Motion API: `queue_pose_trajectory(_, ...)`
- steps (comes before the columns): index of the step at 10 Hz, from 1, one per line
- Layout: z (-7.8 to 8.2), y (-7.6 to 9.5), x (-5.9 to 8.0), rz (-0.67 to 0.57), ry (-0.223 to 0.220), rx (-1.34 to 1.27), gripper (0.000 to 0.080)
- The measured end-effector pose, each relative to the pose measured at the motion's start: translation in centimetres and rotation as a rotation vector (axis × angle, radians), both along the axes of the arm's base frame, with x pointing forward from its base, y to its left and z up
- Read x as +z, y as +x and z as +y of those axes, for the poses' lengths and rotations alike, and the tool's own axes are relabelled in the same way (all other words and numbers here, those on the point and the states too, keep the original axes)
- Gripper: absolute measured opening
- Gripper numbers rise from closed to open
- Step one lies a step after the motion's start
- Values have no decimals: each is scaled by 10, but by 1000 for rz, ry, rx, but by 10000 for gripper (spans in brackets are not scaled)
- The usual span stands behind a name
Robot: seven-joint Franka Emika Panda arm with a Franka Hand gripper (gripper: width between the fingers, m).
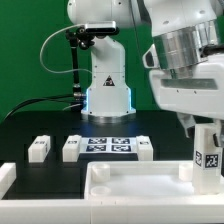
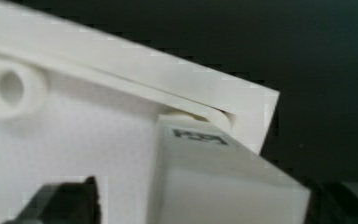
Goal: Assemble desk
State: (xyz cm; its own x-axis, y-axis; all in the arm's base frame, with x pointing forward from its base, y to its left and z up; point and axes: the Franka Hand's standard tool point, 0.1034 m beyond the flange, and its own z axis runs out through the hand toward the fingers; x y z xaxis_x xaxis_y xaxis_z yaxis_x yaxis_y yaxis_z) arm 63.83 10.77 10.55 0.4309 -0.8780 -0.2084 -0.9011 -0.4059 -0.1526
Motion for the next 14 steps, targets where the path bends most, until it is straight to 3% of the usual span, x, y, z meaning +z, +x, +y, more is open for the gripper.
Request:
queue_pose_trajectory(1, 1, 0, -1, -40, -7, 157, 628)
queue_pose_trajectory(3, 18, -4, 1, -64, -42, 320, 645)
queue_pose_trajectory(6, 11, -3, -1, -125, -54, 563, 649)
queue_pose_trajectory(9, -5, 2, -1, -219, -154, 1115, 649)
queue_pose_trajectory(12, -3, 2, -2, -213, -151, 1086, 623)
queue_pose_trajectory(14, -2, 1, -2, -184, -147, 945, 290)
